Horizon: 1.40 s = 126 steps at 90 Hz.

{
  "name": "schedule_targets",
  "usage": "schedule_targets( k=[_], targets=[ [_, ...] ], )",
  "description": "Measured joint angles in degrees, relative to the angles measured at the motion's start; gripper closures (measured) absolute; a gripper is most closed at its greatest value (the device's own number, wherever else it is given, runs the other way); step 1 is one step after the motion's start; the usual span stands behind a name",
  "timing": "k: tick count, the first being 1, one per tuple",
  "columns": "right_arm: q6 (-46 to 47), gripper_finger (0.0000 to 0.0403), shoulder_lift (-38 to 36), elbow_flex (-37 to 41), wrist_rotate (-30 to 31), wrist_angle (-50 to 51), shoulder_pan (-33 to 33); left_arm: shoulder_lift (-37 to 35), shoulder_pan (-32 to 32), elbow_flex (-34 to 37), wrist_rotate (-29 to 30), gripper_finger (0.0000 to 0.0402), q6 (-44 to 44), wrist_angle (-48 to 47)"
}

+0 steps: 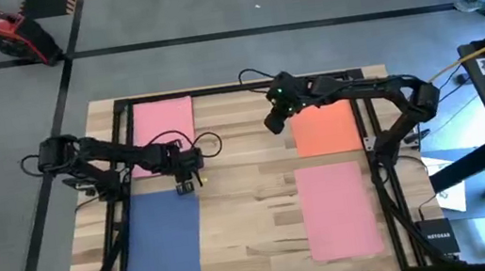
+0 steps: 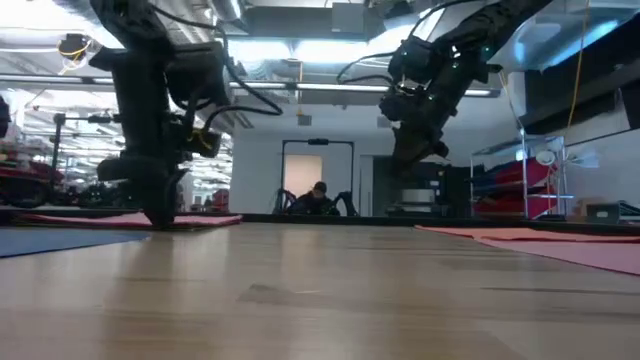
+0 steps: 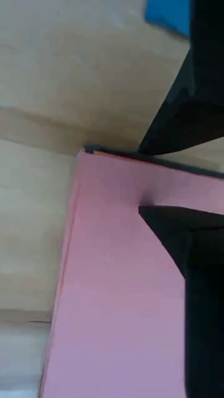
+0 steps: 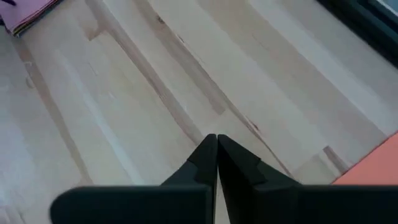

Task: Organize paper
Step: Stack the pink colored paper on top of the pink colored paper

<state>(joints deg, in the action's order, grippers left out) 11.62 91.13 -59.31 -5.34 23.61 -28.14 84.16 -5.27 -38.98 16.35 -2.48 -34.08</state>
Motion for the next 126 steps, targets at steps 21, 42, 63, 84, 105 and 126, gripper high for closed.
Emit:
schedule_targets(
  k=[21,42,63,84,105,126],
  targets=[
    [0.0,0.0402,0.0,0.0,0.0,0.03,0.0,0.0,1.22,-0.02,-3.38,0.0391,1.22,-0.82],
    [0.0,0.0402,0.0,0.0,0.0,0.1,0.01,-0.5,2.54,-1.65,-7.56,0.0401,-0.15,-1.5],
    [-0.1,0.0402,0.0,0.0,-0.16,1.08,0.02,-0.81,3.07,-5.71,-10.14,0.0401,-0.77,0.19],
    [3.19,0.0402,-0.27,0.01,-9.02,7.62,0.0,-0.81,3.05,-10.3,-11.92,0.0402,-0.85,3.64],
    [29.11,0.0402,-0.24,0.02,-24.4,-3.12,2.99,-0.81,3.6,-13.96,-12.08,0.0401,-1.6,6.95],
    [53.19,0.0384,5.95,0.02,-27.57,-23.79,7.24,-0.81,4.27,-14.19,-12.01,0.0401,-2.56,8.24]
  ],
)
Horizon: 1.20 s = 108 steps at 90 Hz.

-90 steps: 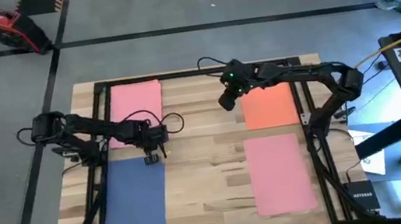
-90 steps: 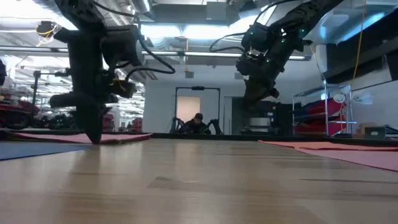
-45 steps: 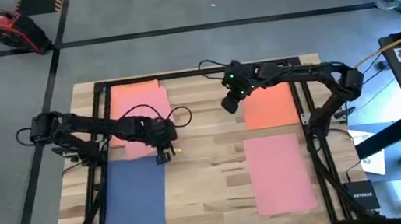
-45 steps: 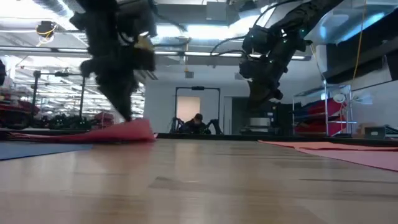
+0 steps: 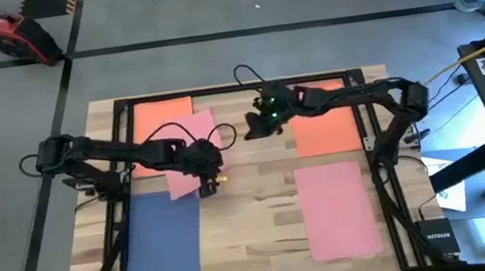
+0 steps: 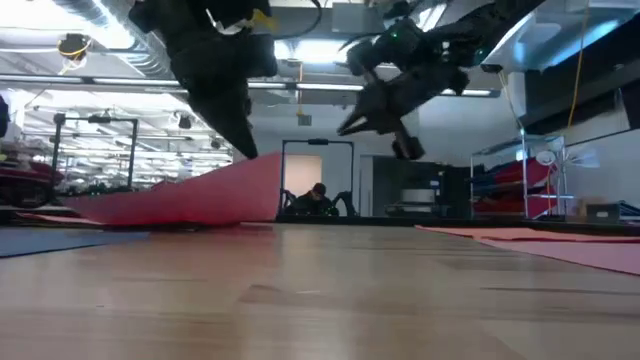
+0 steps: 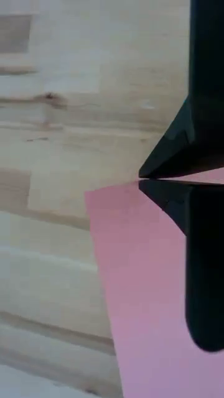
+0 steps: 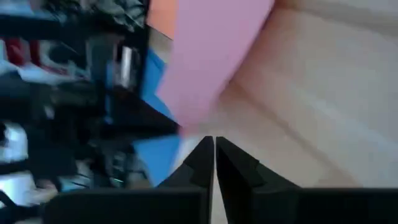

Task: Organize paper
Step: Stack the pink colored paper on top of the pink colored paper

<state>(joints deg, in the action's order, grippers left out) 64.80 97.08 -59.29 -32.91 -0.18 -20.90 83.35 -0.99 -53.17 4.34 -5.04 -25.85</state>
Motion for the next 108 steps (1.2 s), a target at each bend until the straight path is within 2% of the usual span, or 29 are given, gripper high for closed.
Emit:
schedule_targets(
  k=[22,37,67,76,89,108],
  targets=[
    [15.55,0.0302,10.21,0.02,-2.78,-17.66,4.56,0.0,-0.05,0.0,0.31,0.0401,0.0,1.72],
    [22.14,0.0289,14.27,0.02,0.32,-25.38,5.26,0.0,-0.01,0.0,0.31,0.0401,0.13,1.66],
    [25.17,0.0313,17.26,0.0,0.98,-27.36,5.57,0.0,0.25,0.0,0.33,0.0401,0.79,1.79],
    [25.1,0.0335,18.56,0.0,1.37,-29.71,5.57,0.0,0.24,0.0,0.35,0.0401,0.96,2.58],
    [24.81,0.0393,20.33,0.0,2.22,-32.95,5.81,0.0,0.22,0.0,0.71,0.0401,0.81,2.99],
    [21.74,0.0402,20.14,0.0,2.98,-32.62,5.9,-0.56,-0.44,0.03,1.1,0.0401,-5.35,2.74]
  ],
)
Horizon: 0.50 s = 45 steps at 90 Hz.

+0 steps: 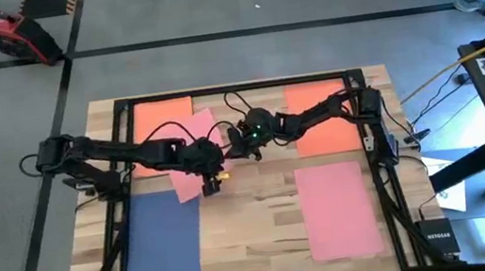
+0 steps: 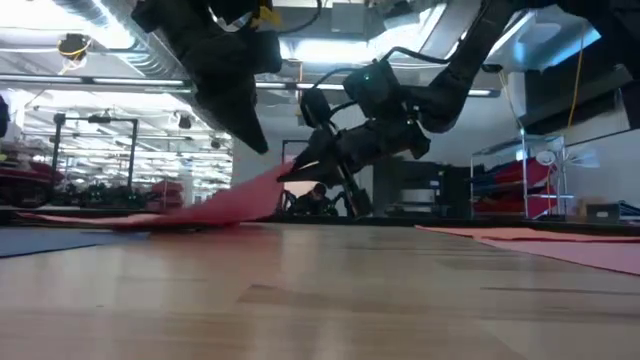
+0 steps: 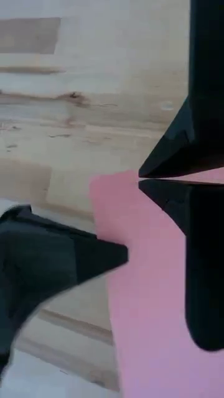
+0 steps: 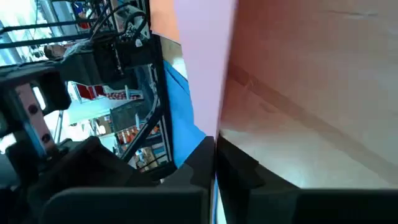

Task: Organize paper
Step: Stack the pink colored paper on top of the pink colored paper

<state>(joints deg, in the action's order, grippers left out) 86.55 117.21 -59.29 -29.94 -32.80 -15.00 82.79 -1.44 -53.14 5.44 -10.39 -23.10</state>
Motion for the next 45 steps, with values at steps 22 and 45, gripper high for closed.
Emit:
schedule_targets(
  k=[22,45],
  targets=[
    [-4.83,0.0403,-3.0,0.0,-0.39,6.1,0.04,-9.76,-2.58,0.02,2.89,0.0401,-7.84,0.49],
    [-17.4,0.0403,-13.65,0.02,0.77,29.64,0.03,-20.24,-6.34,0.02,3.47,0.0401,-15.68,8.28]
  ],
)
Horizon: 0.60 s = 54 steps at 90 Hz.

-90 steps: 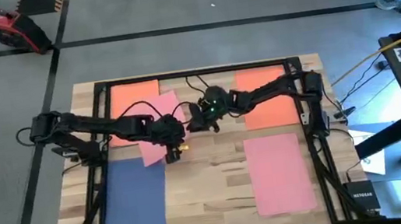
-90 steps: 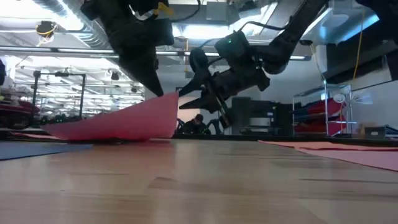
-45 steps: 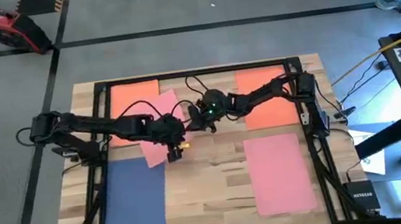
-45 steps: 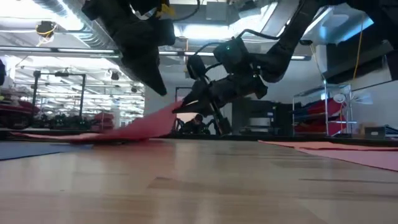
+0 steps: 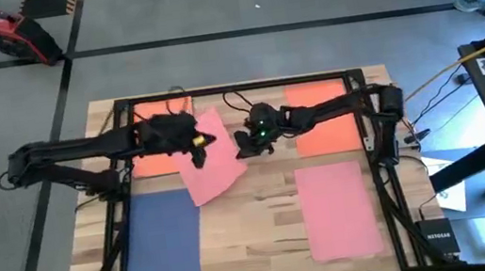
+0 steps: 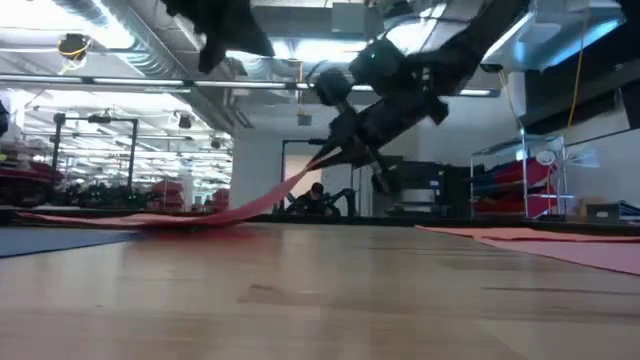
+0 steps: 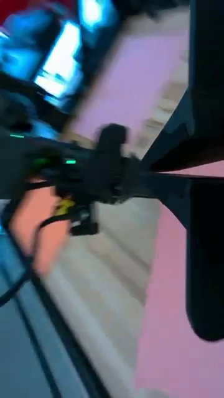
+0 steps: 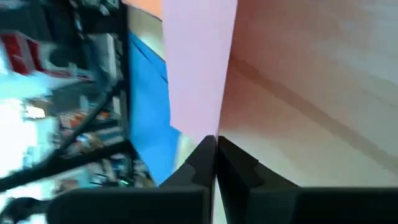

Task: Organize paper
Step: Stack the pink colored paper on top of the pink colored paper

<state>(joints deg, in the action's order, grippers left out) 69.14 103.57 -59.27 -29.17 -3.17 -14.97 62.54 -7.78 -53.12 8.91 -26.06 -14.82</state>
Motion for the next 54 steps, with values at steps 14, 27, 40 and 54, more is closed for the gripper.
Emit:
schedule_targets(
  k=[14,27,40,54],
  targets=[
    [-4.37,0.0403,-8.2,-0.02,4.97,16.57,1.26,-2.56,-1.41,0.0,0.67,0.0401,-3.01,3.54],
    [-3.69,0.0403,-15.95,-0.02,10.6,32.26,4.66,-2.65,-2.11,0.0,2.88,0.0401,-6.34,7.54],
    [1.7,0.0403,-22.4,-0.02,15.27,45.1,10.13,-2.51,-2.13,0.0,4.98,0.0401,-9.67,8.84],
    [11.1,0.0403,-27.42,-0.02,18.71,56.94,17.19,-2.49,-2.13,0.02,6.7,0.0401,-12.92,9.79]
  ],
)
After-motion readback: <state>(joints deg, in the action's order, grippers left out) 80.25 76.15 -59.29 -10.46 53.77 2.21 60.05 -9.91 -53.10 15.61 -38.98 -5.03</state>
